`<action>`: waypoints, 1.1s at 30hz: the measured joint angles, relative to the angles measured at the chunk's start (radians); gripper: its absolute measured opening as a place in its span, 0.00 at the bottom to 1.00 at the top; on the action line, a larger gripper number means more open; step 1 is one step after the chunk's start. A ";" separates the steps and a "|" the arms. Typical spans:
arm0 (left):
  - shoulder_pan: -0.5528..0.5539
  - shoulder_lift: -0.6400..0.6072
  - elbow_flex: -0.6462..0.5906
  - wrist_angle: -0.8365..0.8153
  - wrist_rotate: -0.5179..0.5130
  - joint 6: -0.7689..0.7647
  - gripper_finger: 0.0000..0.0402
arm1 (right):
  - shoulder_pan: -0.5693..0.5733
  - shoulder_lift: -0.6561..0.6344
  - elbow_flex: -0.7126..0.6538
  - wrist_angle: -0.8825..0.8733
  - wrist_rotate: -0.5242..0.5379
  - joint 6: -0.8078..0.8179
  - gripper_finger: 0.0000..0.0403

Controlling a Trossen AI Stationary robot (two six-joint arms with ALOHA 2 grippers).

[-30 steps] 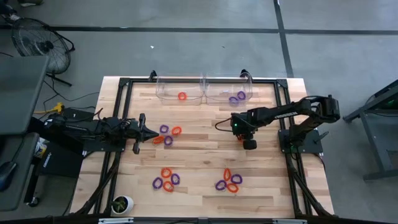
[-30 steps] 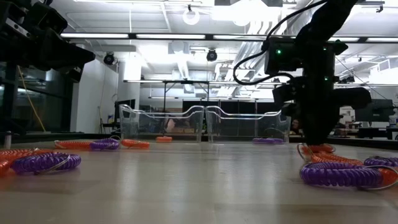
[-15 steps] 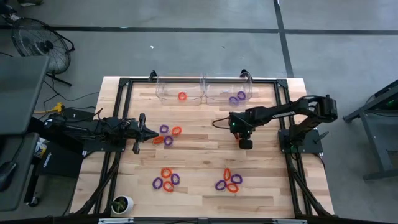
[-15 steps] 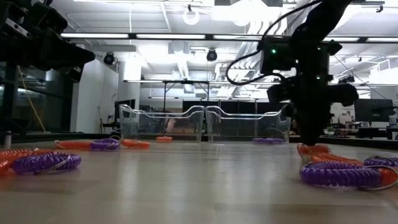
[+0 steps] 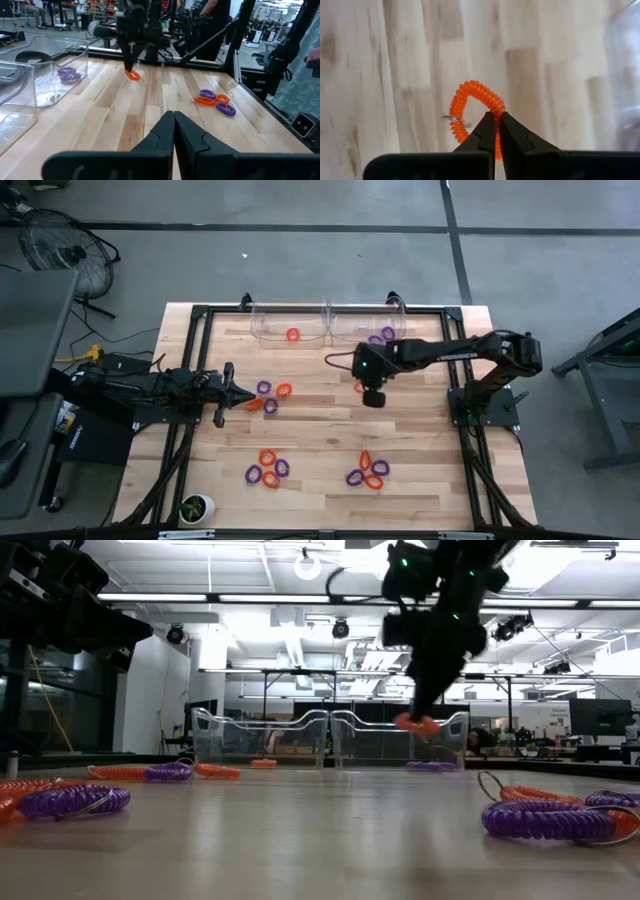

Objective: Sort spring keychains
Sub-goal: Put the orange spring keychain into the left transparent bin

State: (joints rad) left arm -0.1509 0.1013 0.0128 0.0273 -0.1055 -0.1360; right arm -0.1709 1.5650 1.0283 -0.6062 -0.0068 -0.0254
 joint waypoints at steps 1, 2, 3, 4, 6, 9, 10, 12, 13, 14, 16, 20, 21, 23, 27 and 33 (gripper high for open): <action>0.000 0.000 0.000 0.000 0.000 0.000 0.00 | -0.002 0.000 0.018 -0.002 0.006 0.000 0.00; 0.000 0.000 0.000 0.000 0.000 0.000 0.00 | -0.005 0.000 0.036 -0.001 0.012 0.000 0.00; 0.000 0.000 0.000 0.000 0.000 0.000 0.00 | -0.007 0.000 0.052 -0.001 0.016 0.000 0.00; 0.000 0.000 0.000 0.000 0.000 0.000 0.00 | -0.010 0.000 0.067 -0.002 0.018 0.002 0.00; 0.000 0.000 0.000 0.000 0.000 0.000 0.00 | -0.015 0.000 0.101 -0.002 0.027 0.014 0.00; 0.000 0.000 0.000 0.000 0.000 0.000 0.00 | -0.025 0.000 0.141 0.007 0.050 0.034 0.00; 0.000 0.000 0.000 0.000 0.000 0.000 0.00 | -0.027 0.000 0.152 0.014 0.060 0.042 0.00; 0.000 0.000 0.000 0.000 0.000 0.000 0.00 | -0.035 0.001 0.171 0.033 0.076 0.057 0.00; 0.000 0.000 0.000 0.000 0.000 0.000 0.00 | -0.040 0.002 0.180 0.044 0.078 0.068 0.00; 0.000 0.000 0.000 0.000 0.000 0.000 0.00 | -0.044 0.010 0.191 0.054 0.081 0.078 0.00; 0.000 0.000 0.000 0.000 0.000 0.000 0.00 | -0.055 0.033 0.226 0.060 0.080 0.098 0.00; 0.000 0.000 0.000 -0.001 0.000 0.000 0.00 | -0.079 0.114 0.314 0.057 0.079 0.113 0.00; 0.000 0.000 0.000 0.000 0.000 0.000 0.00 | -0.086 0.136 0.342 0.057 0.078 0.116 0.00; 0.000 0.000 0.000 0.000 0.000 0.000 0.00 | -0.103 0.178 0.400 0.058 0.075 0.123 0.00; 0.000 0.000 0.000 0.000 0.000 0.000 0.00 | -0.133 0.276 0.529 0.057 0.061 0.174 0.00; 0.000 0.000 0.000 0.000 0.000 0.000 0.00 | -0.170 0.431 0.730 0.054 -0.001 0.237 0.00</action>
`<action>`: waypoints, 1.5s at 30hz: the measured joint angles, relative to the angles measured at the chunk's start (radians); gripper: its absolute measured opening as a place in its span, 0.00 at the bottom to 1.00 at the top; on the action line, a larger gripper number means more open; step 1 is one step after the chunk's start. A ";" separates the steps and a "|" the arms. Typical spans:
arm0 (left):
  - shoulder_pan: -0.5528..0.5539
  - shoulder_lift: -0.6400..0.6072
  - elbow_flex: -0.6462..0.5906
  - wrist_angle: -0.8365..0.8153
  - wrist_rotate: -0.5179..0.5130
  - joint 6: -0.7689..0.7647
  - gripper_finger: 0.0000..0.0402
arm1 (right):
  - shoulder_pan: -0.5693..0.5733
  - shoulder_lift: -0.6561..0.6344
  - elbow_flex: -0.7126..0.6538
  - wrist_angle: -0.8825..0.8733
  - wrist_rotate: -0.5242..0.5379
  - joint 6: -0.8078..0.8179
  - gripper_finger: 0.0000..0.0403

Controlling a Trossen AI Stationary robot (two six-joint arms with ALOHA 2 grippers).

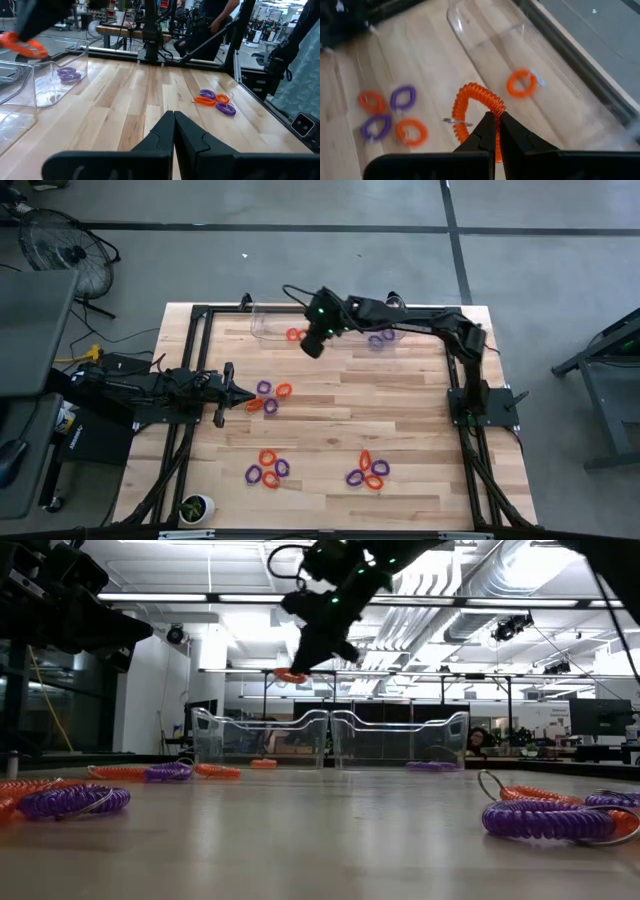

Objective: Sort spring keychains
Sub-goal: Put the orange spring keychain into the left transparent bin, then put the violet spring keychain into the right transparent bin

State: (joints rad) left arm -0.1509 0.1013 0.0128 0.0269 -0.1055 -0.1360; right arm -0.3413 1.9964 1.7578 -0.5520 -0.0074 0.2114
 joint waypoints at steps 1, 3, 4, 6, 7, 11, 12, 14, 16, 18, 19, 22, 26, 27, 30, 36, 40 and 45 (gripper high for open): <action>0.000 0.000 0.000 0.000 0.000 0.000 0.00 | -0.004 0.024 0.031 -0.001 -0.002 0.002 0.00; 0.000 0.000 0.000 0.000 0.000 0.000 0.00 | -0.014 0.068 0.086 -0.005 -0.003 0.010 0.00; 0.000 0.000 0.000 0.000 0.000 0.000 0.00 | -0.020 0.086 0.109 -0.004 -0.004 0.022 0.00; 0.000 0.000 0.000 0.000 0.000 0.000 0.00 | -0.032 0.113 0.146 -0.005 -0.013 0.048 0.00; 0.000 0.000 0.000 0.000 0.000 0.000 0.00 | -0.039 0.126 0.162 -0.004 -0.017 0.062 0.00; 0.000 0.000 0.000 0.000 0.000 0.000 0.00 | -0.065 0.166 0.188 -0.003 -0.027 0.143 0.00; 0.000 0.000 0.000 0.000 0.000 0.000 0.00 | -0.073 0.172 0.187 -0.003 -0.027 0.162 0.00; 0.000 0.000 0.000 0.000 0.000 0.000 0.00 | -0.086 0.186 0.185 -0.004 -0.027 0.191 0.00; 0.000 0.000 0.000 0.000 0.000 0.000 0.00 | -0.095 0.199 0.185 -0.003 -0.027 0.207 0.00; 0.000 0.000 0.000 0.000 0.000 0.000 0.00 | -0.103 0.210 0.184 -0.003 -0.020 0.211 0.00; 0.000 0.000 0.000 0.000 0.000 0.000 0.00 | -0.106 0.213 0.184 -0.003 -0.017 0.211 0.01; 0.000 0.000 0.000 0.000 0.000 0.000 0.00 | -0.111 0.216 0.184 -0.003 -0.017 0.210 0.05; 0.000 0.000 0.000 0.000 0.000 0.000 0.00 | -0.111 0.216 0.184 -0.004 0.008 0.209 0.15; 0.000 0.000 0.000 0.000 0.000 0.000 0.00 | -0.111 0.216 0.184 -0.004 0.013 0.208 0.18; 0.000 0.000 0.000 0.000 0.000 0.000 0.00 | -0.111 0.216 0.184 -0.004 0.013 0.208 0.25; 0.000 0.000 0.000 0.000 0.000 0.000 0.00 | -0.111 0.216 0.184 -0.004 0.005 0.206 0.36; 0.000 0.000 0.000 0.000 0.000 0.000 0.00 | -0.102 0.210 0.184 0.002 -0.024 0.170 0.39; 0.000 0.000 0.000 0.000 0.000 0.000 0.00 | -0.077 0.183 0.184 0.027 -0.112 0.063 0.39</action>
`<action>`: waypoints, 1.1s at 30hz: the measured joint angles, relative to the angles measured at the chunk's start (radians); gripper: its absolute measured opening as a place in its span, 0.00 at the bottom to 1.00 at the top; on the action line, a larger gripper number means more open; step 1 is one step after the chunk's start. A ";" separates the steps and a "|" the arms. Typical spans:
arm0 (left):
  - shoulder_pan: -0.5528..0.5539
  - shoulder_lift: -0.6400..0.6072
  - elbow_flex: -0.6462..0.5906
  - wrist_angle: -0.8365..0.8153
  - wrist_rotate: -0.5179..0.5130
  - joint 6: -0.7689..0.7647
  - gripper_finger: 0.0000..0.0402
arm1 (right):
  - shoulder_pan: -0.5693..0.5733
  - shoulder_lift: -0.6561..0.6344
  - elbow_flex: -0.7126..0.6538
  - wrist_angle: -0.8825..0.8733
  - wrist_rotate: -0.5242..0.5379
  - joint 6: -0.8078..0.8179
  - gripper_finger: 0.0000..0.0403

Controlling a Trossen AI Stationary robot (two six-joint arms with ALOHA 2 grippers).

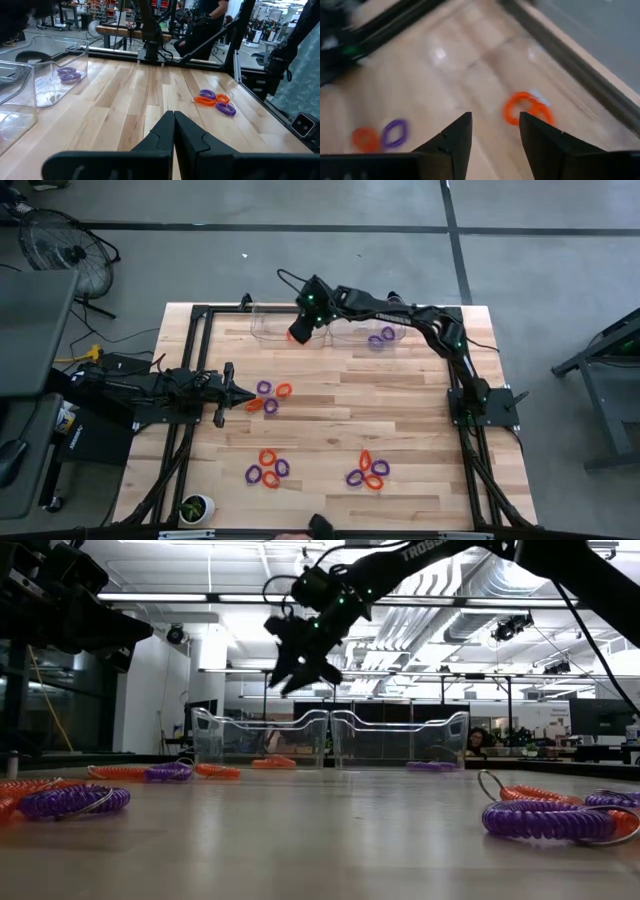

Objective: Sort spring keychains
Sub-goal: Put the violet spring keychain into the right transparent bin

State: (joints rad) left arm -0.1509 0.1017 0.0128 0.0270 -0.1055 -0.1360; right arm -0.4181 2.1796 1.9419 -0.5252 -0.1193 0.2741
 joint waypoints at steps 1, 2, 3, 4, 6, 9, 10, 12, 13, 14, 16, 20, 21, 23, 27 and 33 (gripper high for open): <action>0.000 0.000 0.000 0.000 0.000 0.000 0.00 | 0.006 -0.005 0.000 0.000 -0.026 -0.025 0.39; 0.000 0.000 0.000 0.000 0.000 0.000 0.00 | 0.013 -0.008 0.000 -0.001 -0.055 -0.048 0.39; 0.000 0.000 0.000 0.000 0.000 0.000 0.00 | 0.021 -0.010 0.000 0.004 -0.082 -0.072 0.39; 0.000 0.000 0.000 0.000 0.000 0.000 0.00 | 0.028 -0.012 0.000 0.007 -0.110 -0.093 0.39; 0.000 0.000 0.000 0.000 0.000 0.000 0.00 | 0.042 -0.015 0.000 0.004 -0.165 -0.122 0.39; 0.000 0.000 0.000 0.000 0.000 0.000 0.00 | 0.068 -0.018 0.000 0.000 -0.193 -0.153 0.39; 0.000 0.000 0.000 0.000 0.000 0.000 0.00 | 0.078 -0.018 0.000 -0.009 -0.194 -0.164 0.39; 0.000 0.000 0.000 0.000 0.000 0.000 0.00 | 0.097 -0.018 0.000 -0.035 -0.194 -0.176 0.39; 0.000 0.000 0.000 0.000 0.000 0.000 0.00 | 0.107 -0.018 0.000 -0.051 -0.194 -0.182 0.39; 0.000 0.000 0.000 0.000 0.000 0.000 0.00 | 0.117 -0.021 0.000 -0.074 -0.194 -0.191 0.39; 0.000 0.000 0.000 0.000 0.000 0.000 0.00 | 0.137 -0.024 0.000 -0.120 -0.191 -0.213 0.39; 0.000 0.000 0.000 0.000 0.000 0.000 0.00 | 0.176 -0.031 0.000 -0.233 -0.169 -0.250 0.39; 0.000 0.000 0.000 0.000 0.000 0.000 0.00 | 0.184 -0.035 0.000 -0.264 -0.168 -0.255 0.39; 0.000 0.000 0.000 0.000 0.000 0.000 0.00 | 0.203 -0.040 0.000 -0.325 -0.160 -0.267 0.39; 0.000 0.000 0.000 0.000 0.000 0.000 0.00 | 0.245 -0.048 0.000 -0.435 -0.099 -0.315 0.39; 0.000 0.000 0.000 0.000 0.000 0.000 0.00 | 0.299 -0.056 0.000 -0.528 0.006 -0.322 0.39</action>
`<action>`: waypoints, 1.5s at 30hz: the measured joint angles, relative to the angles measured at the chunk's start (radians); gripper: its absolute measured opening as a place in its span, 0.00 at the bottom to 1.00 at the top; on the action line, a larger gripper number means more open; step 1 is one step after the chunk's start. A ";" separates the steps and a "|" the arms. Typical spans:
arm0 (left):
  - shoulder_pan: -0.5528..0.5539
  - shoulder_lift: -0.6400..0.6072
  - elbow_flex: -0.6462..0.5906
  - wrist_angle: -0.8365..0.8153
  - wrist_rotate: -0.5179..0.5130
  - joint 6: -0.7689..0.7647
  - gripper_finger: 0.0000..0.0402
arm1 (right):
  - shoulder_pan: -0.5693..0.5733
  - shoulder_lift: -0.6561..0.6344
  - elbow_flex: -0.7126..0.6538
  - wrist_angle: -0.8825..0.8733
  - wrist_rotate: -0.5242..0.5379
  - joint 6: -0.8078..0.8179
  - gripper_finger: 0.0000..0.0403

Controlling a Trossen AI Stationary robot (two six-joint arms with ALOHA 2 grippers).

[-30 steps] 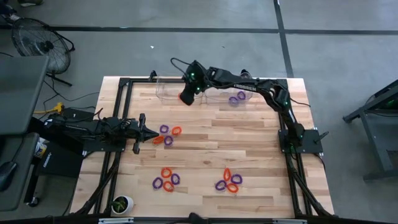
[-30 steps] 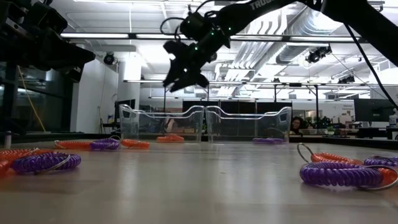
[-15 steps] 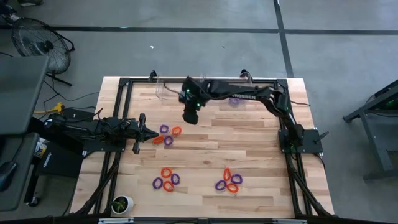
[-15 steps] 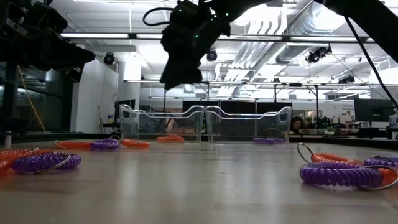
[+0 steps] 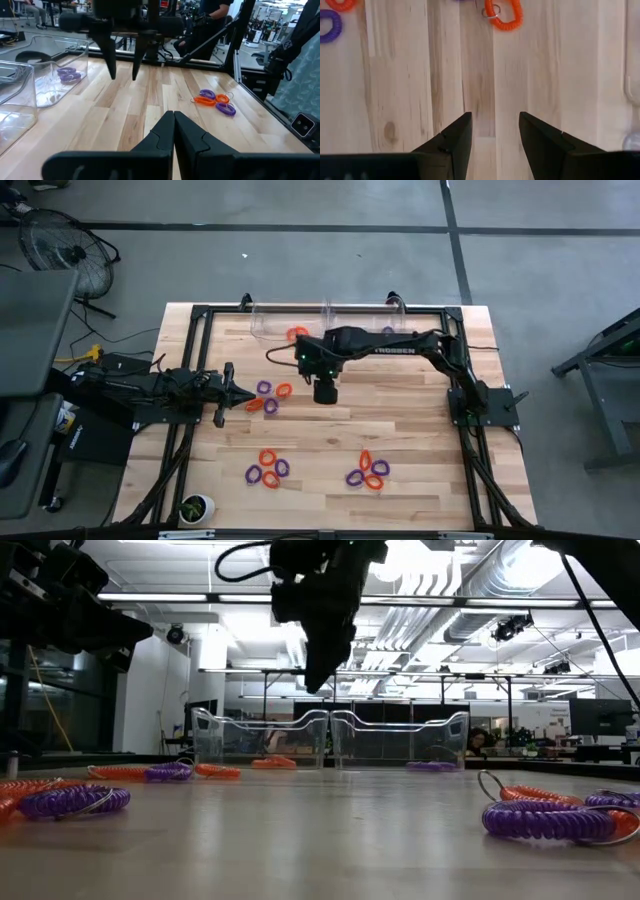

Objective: Sort spring keychains
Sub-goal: Put the violet spring keychain into the right transparent bin

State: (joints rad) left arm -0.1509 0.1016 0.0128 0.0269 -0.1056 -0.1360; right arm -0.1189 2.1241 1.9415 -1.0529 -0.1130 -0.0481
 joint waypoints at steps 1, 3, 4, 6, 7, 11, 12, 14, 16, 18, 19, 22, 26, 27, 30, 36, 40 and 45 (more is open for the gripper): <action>0.000 0.000 0.000 0.000 0.000 0.000 0.00 | 0.010 -0.001 0.000 -0.010 0.005 0.015 0.39; 0.000 0.000 0.000 0.000 0.000 0.000 0.00 | 0.030 -0.004 0.000 -0.046 0.007 0.066 0.39; 0.000 0.000 0.000 0.000 0.000 0.000 0.00 | 0.041 -0.004 0.000 -0.059 0.003 0.094 0.39; 0.000 0.000 0.000 0.000 0.000 0.000 0.00 | 0.063 -0.004 0.000 -0.100 0.004 0.148 0.39; 0.000 0.000 0.000 0.000 0.000 0.000 0.00 | 0.075 -0.004 0.000 -0.126 0.007 0.177 0.39; 0.000 0.000 0.000 0.000 0.000 0.000 0.00 | 0.125 -0.004 0.000 -0.194 0.062 0.320 0.38; 0.000 0.000 0.000 0.000 0.000 0.000 0.00 | 0.139 -0.004 0.000 -0.213 0.081 0.351 0.38; 0.000 0.000 0.000 0.000 0.000 0.000 0.00 | 0.169 -0.008 0.000 -0.243 0.097 0.384 0.38; 0.000 0.000 0.000 0.000 0.000 0.000 0.00 | 0.200 -0.013 0.000 -0.259 0.107 0.402 0.39; 0.000 0.000 0.000 0.000 0.000 0.000 0.00 | 0.232 -0.020 -0.002 -0.270 0.108 0.421 0.39; 0.000 0.000 0.000 0.000 0.000 0.000 0.00 | 0.248 -0.024 -0.010 -0.267 0.108 0.431 0.39; 0.000 0.000 0.000 0.000 0.000 0.000 0.00 | 0.298 -0.060 -0.077 -0.244 0.107 0.466 0.39; 0.000 0.000 0.000 0.000 0.001 0.000 0.00 | 0.352 -0.162 -0.263 -0.117 0.102 0.557 0.39; 0.000 0.000 0.000 0.000 0.001 0.000 0.00 | 0.363 -0.192 -0.315 -0.080 0.102 0.584 0.39; 0.000 0.000 0.000 0.000 0.001 0.000 0.00 | 0.399 -0.284 -0.465 0.010 0.101 0.676 0.39; 0.000 0.000 0.000 0.000 0.001 0.000 0.00 | 0.475 -0.422 -0.722 0.136 0.096 0.875 0.39; 0.000 0.000 0.000 0.000 0.001 0.000 0.00 | 0.537 -0.472 -0.847 0.208 0.081 0.978 0.39; 0.000 0.000 0.000 0.000 0.000 0.000 0.00 | 0.608 -0.483 -0.946 0.333 0.040 1.017 0.39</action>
State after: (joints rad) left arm -0.1509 0.1013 0.0128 0.0269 -0.1051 -0.1360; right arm 0.4890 1.6413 0.9960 -0.7194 -0.0727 0.9691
